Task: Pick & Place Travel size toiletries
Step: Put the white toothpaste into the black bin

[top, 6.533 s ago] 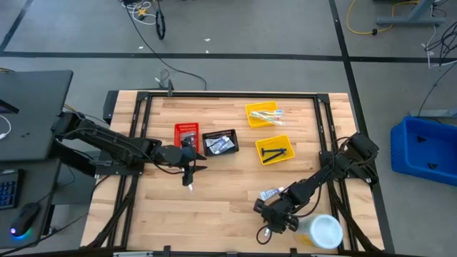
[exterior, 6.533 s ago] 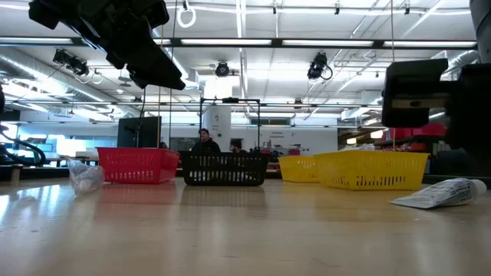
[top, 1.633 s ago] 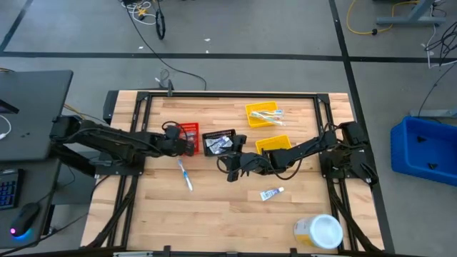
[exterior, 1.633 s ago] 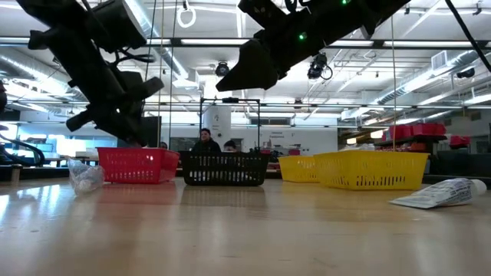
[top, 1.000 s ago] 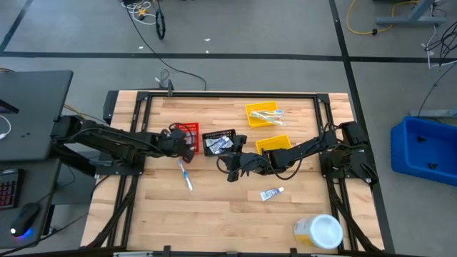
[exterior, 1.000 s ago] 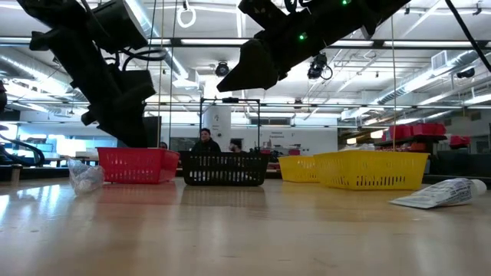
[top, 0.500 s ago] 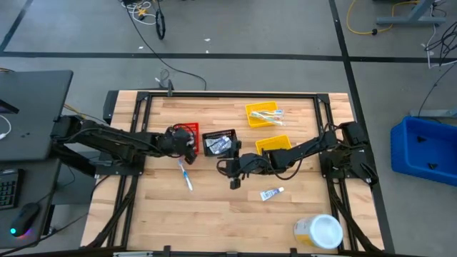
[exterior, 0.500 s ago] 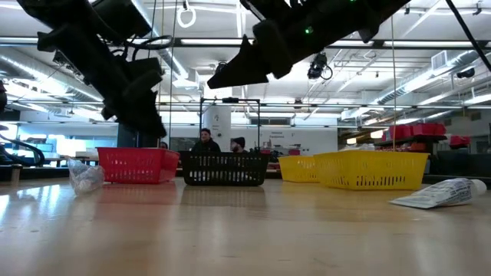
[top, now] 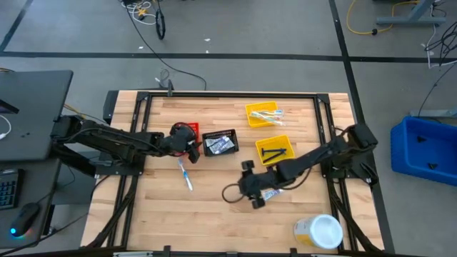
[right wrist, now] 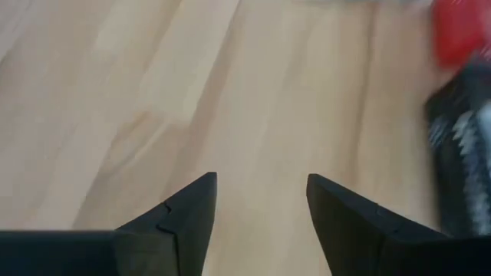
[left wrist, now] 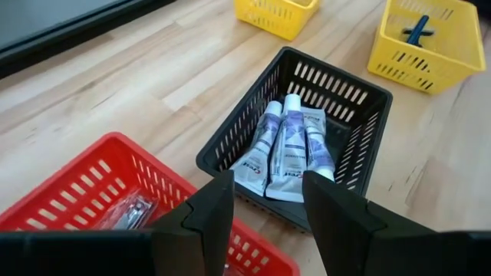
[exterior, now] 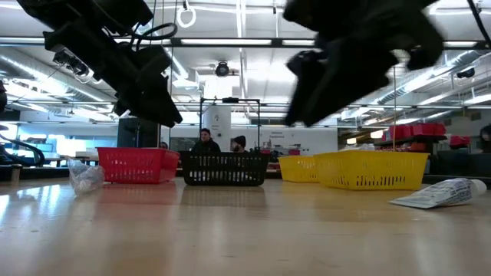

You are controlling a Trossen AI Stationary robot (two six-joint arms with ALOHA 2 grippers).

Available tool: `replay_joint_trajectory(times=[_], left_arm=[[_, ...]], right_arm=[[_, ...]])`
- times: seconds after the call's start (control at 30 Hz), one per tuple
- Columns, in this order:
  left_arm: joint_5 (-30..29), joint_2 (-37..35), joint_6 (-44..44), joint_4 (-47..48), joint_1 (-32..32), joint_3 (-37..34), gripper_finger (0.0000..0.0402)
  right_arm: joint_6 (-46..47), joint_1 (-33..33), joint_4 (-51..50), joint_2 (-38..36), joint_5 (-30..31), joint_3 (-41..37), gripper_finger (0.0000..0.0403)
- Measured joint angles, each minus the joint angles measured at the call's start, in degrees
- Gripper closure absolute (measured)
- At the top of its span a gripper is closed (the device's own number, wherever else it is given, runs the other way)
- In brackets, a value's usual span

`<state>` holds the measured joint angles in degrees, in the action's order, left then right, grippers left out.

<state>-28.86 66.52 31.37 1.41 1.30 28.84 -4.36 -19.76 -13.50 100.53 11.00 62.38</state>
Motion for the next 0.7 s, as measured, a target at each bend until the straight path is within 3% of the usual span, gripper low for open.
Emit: replay_joint_trajectory(times=[0.1,0.33,0.5,0.7], left_arm=[[0.0,0.0,1.5,-0.1,0.0,0.0,0.0237],[0.0,0.0,2.3,-1.5,0.0,0.0,0.0237],[0.0,0.0,2.3,-2.8,0.0,0.0,0.0237],[0.2,0.0,2.3,-2.7,0.0,0.0,0.0237]], right_arm=[[6.8,-1.4,-11.7,-2.0,-2.0,1.0,0.0186],[26.6,-2.9,-30.6,-3.2,-13.1,1.1,0.0193],[28.1,-5.2,-37.3,-3.2,-14.6,1.1,0.0207],[28.4,-5.8,-35.8,-3.2,-11.5,-2.5,0.0201]])
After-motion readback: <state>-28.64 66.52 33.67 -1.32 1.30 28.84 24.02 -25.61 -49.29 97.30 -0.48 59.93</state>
